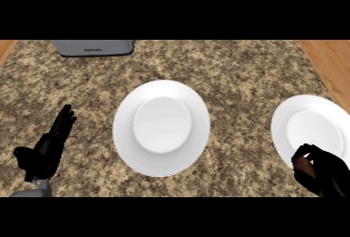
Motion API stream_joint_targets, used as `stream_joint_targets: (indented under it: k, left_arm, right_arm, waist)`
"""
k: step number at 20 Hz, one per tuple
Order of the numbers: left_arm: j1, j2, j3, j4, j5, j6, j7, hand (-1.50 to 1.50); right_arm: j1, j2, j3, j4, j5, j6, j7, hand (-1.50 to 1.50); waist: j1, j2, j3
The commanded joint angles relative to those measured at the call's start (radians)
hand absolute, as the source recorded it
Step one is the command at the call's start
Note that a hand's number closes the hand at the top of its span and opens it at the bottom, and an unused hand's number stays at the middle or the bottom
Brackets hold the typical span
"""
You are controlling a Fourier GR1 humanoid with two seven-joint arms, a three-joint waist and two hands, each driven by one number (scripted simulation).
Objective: Pick the sweet potato from the plate and place it in the plate
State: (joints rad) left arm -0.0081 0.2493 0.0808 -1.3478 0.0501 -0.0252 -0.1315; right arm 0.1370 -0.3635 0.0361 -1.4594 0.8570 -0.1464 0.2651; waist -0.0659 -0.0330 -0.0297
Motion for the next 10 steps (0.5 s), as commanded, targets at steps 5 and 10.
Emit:
stream_joint_targets:
  k: [5, 10]
  left_arm:
    - [-0.023, 0.020, 0.017, -0.033, 0.018, -0.011, 0.046, 0.00]
    - [-0.016, -0.013, -0.018, -0.004, -0.005, -0.018, 0.000, 0.00]
  right_arm:
    - [0.376, 0.111, 0.214, -0.567, 0.173, -0.082, 0.133, 1.50]
    - [0.525, 0.140, 0.361, -0.880, 0.391, -0.066, 0.251, 1.50]
  waist:
    - [0.008, 0.018, 0.026]
    - [0.031, 0.025, 0.026]
